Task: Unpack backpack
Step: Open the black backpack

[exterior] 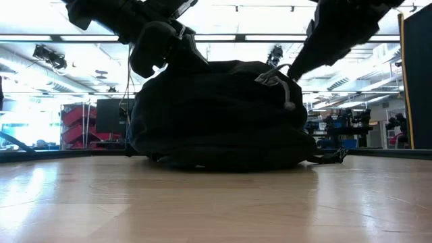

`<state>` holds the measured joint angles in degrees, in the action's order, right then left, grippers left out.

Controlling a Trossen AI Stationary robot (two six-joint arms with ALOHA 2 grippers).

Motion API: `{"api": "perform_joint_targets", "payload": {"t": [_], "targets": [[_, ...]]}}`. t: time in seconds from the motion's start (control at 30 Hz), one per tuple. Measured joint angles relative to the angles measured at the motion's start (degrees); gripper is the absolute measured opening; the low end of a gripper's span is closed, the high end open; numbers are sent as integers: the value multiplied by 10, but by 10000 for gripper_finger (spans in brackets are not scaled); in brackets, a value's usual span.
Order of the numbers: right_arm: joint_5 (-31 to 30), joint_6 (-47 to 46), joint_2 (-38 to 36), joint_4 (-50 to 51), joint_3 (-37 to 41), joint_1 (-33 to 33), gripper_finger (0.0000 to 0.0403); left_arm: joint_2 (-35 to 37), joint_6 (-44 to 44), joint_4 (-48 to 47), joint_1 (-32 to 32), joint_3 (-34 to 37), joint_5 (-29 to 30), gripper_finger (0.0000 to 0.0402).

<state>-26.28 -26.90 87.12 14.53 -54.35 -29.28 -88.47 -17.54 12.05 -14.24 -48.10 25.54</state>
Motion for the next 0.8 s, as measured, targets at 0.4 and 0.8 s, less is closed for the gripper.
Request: {"api": "perform_joint_targets", "payload": {"t": [0.4, 0.8], "targets": [[0, 101, -21, -109, 0, 21, 1, 5, -35, 35, -8, 0, 3, 82], [0, 102, -21, -109, 0, 33, 0, 5, -41, 78, -32, 0, -23, 191]]}}
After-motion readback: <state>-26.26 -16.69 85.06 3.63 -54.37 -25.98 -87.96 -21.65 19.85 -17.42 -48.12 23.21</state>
